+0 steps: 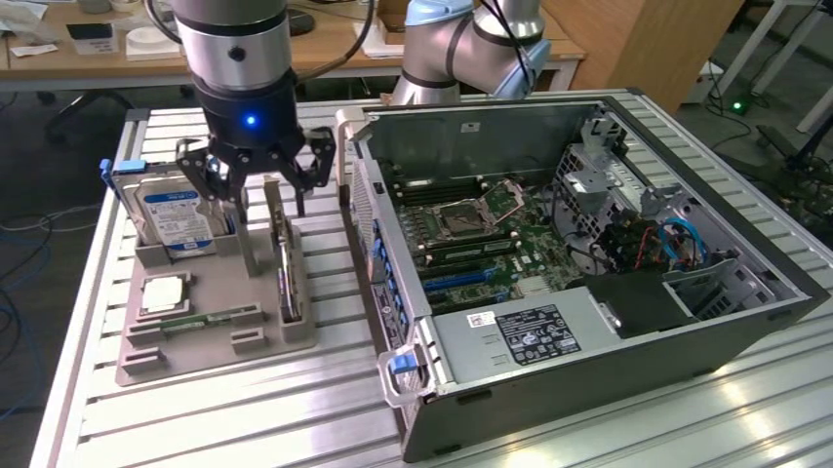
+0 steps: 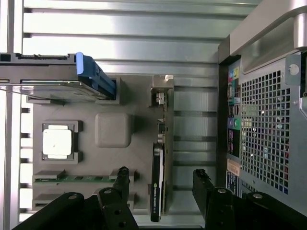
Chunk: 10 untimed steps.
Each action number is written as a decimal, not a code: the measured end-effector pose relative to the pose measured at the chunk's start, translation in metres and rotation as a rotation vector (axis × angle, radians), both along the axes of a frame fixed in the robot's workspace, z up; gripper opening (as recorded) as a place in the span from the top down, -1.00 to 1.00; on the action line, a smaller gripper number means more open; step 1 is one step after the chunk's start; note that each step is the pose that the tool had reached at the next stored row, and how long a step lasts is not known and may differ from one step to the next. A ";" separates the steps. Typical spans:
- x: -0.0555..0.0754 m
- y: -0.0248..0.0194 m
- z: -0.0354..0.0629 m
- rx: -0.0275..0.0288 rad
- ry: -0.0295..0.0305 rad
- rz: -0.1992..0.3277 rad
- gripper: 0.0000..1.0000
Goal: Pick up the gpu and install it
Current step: 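Pick up the gpu and move the gpu toward the slot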
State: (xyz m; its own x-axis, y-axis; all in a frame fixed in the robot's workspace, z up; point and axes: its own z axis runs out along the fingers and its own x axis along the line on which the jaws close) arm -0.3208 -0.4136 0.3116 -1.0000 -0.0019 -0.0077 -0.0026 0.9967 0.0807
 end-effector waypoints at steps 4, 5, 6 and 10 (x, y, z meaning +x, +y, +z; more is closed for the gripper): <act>0.000 -0.0001 -0.0023 0.0016 0.0000 0.000 -0.29; 0.000 -0.0001 -0.0029 0.0021 0.0000 0.000 -0.29; 0.000 -0.0002 -0.0035 0.0026 0.0000 0.000 -0.29; 0.000 -0.0003 -0.0062 0.0047 0.0000 0.000 -0.29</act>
